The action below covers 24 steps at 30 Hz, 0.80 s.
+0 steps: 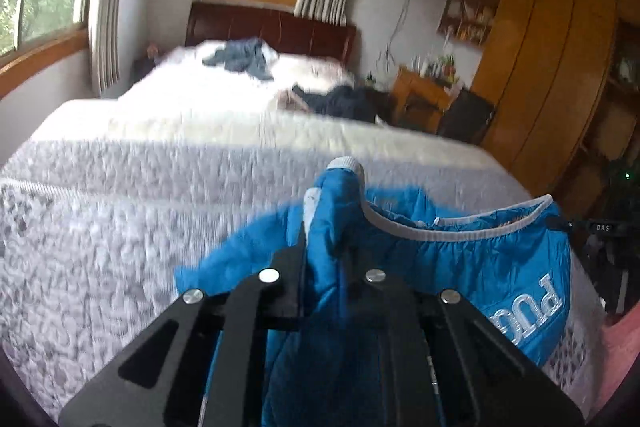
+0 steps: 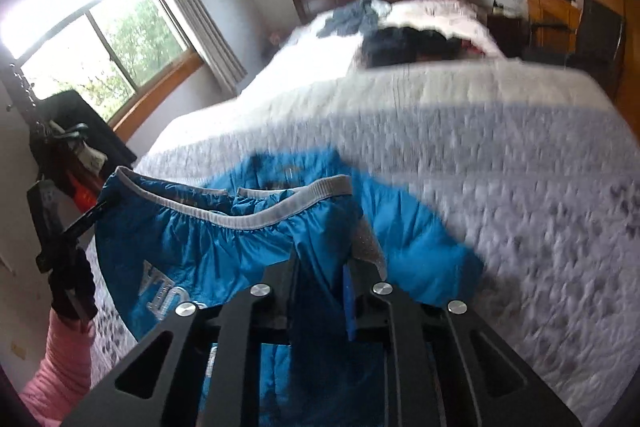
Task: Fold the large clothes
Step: 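Lay the hem band over the collar with both tools and release, then open both tools and withdraw them from the folded jacket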
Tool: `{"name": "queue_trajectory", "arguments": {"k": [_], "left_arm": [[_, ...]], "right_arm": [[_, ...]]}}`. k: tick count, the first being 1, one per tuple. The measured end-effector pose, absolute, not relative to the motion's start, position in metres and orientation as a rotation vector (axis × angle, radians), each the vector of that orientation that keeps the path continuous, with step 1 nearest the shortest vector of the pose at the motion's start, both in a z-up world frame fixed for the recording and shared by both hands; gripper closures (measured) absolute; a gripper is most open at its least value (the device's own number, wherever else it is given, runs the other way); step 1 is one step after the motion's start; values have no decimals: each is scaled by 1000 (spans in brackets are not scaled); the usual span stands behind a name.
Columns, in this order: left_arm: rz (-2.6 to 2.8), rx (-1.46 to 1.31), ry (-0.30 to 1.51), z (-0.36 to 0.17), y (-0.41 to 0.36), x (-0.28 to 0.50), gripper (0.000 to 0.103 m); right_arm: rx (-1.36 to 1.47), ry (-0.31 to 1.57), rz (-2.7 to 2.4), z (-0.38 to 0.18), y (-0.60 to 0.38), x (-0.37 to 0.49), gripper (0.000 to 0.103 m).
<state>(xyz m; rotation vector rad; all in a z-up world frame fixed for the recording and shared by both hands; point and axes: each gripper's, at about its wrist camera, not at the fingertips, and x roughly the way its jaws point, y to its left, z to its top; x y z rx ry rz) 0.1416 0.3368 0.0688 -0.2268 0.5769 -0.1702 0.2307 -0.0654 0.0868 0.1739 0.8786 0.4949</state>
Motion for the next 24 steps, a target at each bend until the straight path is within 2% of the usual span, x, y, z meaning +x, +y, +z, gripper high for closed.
{"name": "queue_trajectory", "arguments": {"k": [4,8,16,20,24], "left_arm": [[-130,-229,548,84,335,173,94],[-94,-216,582,72,330,219,93],[-16,-217,815,1,332,291,91],[-4,-253,919,-27,340,307,83],[-10,-299,965,-39,351,310,74]], "right_arm": [[158,857,435,115,-58,260,87],[169,912,365,108,-51,301,87],[199,1051,274,37,-46,359,86],[229,1104,265,0,-50,369,85],[262,1130,262,-24,-55,373,79]]}}
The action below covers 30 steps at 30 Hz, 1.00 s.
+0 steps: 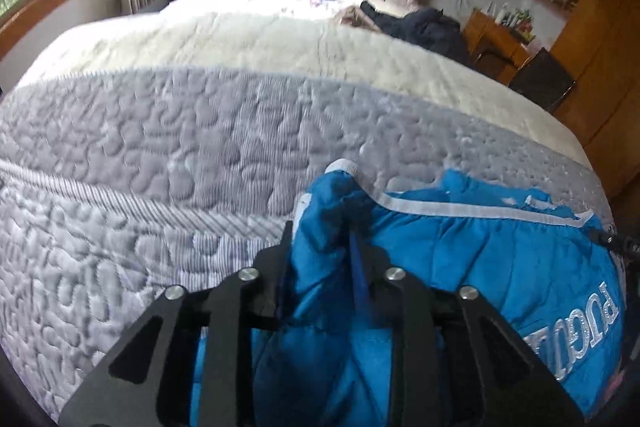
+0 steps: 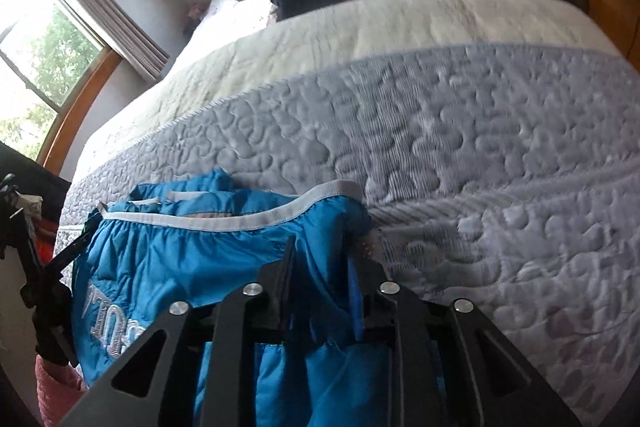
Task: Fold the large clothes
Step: 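Open both tools and withdraw them from the folded jacket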
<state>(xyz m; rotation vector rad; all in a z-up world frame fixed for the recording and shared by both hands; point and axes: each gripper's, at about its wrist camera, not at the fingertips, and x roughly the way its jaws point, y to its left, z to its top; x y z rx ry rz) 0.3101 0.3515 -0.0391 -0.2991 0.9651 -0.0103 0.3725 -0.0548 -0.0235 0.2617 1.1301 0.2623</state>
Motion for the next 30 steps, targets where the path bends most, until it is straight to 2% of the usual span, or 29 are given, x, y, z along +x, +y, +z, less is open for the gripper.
{"name": "queue_trajectory", "arguments": {"k": [6,11,16,23,24,26,30], "left_arm": [[-51,-367,928,-16,375,284,72],[-75,-320,832,13,381,219,62],[-106,-277,792,20,371,155,58],[-139,-281,798,1,355,108,55],[-142,-270,808,-4,351,106,55],[-127,-253,822,-12,348,106,55],[-112,-241,837,-22,347,108,55]], "right_arm": [[328,1086,321,2,-77,349,72],[345,1057,389,23,-101,300,61],[349,1069,431,16,-122,246,53],[345,1096,434,-7,-132,210,52],[343,1099,439,-9,-131,208,54],[340,1104,451,-13,-128,207,70],[294,1077,465,-1,-120,197,89]]}}
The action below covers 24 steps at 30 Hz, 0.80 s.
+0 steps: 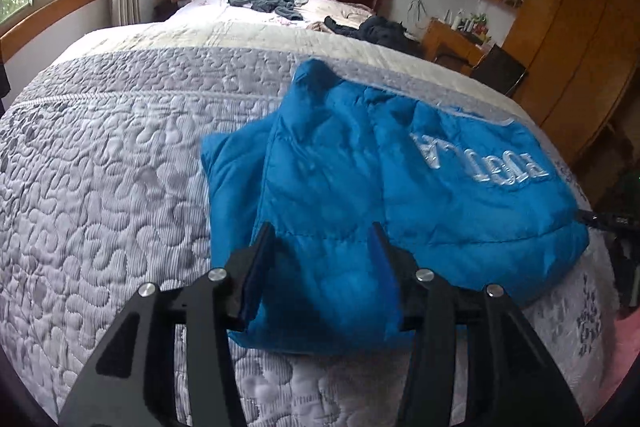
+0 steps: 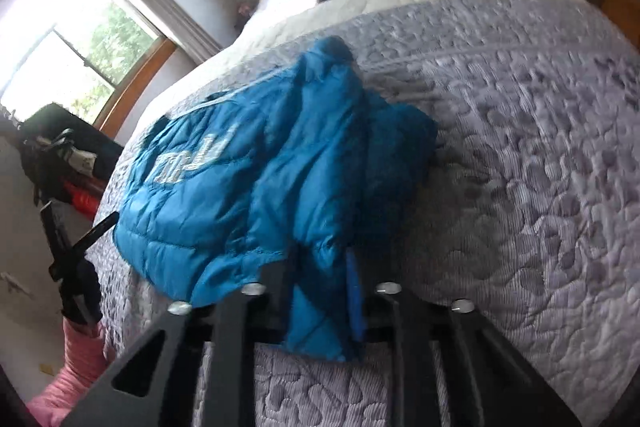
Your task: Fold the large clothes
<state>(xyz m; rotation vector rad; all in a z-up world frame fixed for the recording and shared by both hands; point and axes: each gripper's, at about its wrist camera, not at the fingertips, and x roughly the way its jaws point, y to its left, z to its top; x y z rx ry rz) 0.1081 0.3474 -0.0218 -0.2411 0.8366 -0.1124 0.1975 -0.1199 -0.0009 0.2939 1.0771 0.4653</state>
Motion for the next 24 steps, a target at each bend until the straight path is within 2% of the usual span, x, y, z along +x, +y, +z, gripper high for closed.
{"name": "queue_trajectory", "arguments": {"k": [8,15,17,18,19,21,24], "left_arm": [[-103,-225,849,-33,349,112,55],[-84,-247,856,-37,356,113,55],[-85,-290,860,-32,364,108,56],[-88,-312,853,-27,371,104,54],[-85,-319,844,-24,375,100,53],[-77,-331,828,-18,388,96,39],[-88,-372,851,-21,405,100,33]], "right_arm": [[269,1164,412,-24,-122,187,91],[257,1159,407,-25,-120,187,89],[271,1141,406,-19,-123,185,83],[278,1134,409,-16,-125,184,74],[291,1119,418,-12,-128,182,60],[319,1092,426,-6,-136,180,45],[374,1065,444,-2,-147,182,31]]}}
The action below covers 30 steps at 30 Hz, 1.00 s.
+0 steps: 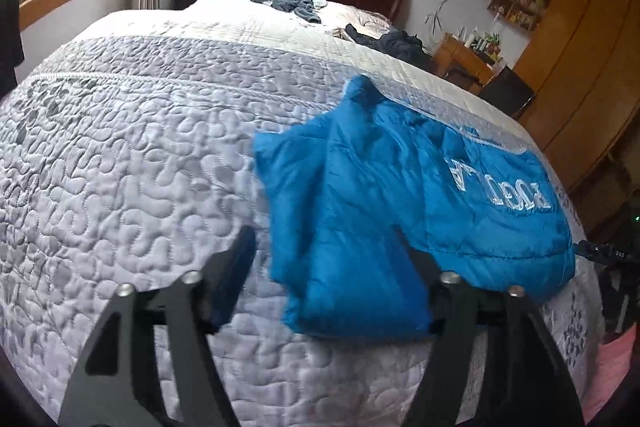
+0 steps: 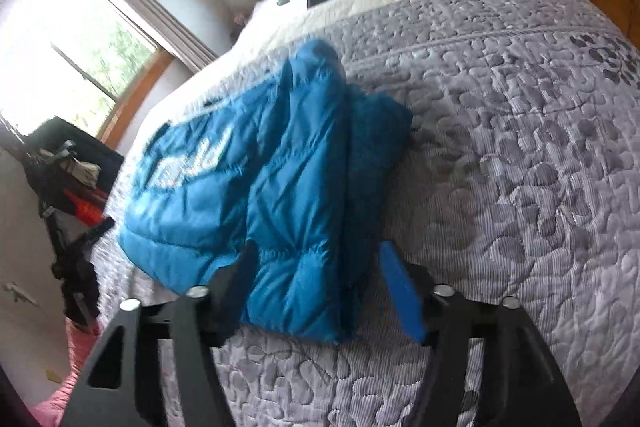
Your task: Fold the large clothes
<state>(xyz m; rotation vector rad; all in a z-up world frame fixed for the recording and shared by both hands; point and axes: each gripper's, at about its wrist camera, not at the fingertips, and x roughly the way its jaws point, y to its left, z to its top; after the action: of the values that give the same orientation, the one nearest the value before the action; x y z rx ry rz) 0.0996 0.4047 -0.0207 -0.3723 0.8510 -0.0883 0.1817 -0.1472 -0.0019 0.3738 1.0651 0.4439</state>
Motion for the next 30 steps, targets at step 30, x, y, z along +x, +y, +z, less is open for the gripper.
{"name": "queue_trajectory", "arguments": {"k": [30], "left_arm": [[-423,-642,963,-85,375,205,27]], "right_arm": [[591,1120,667,-67,-107,267,21]]}}
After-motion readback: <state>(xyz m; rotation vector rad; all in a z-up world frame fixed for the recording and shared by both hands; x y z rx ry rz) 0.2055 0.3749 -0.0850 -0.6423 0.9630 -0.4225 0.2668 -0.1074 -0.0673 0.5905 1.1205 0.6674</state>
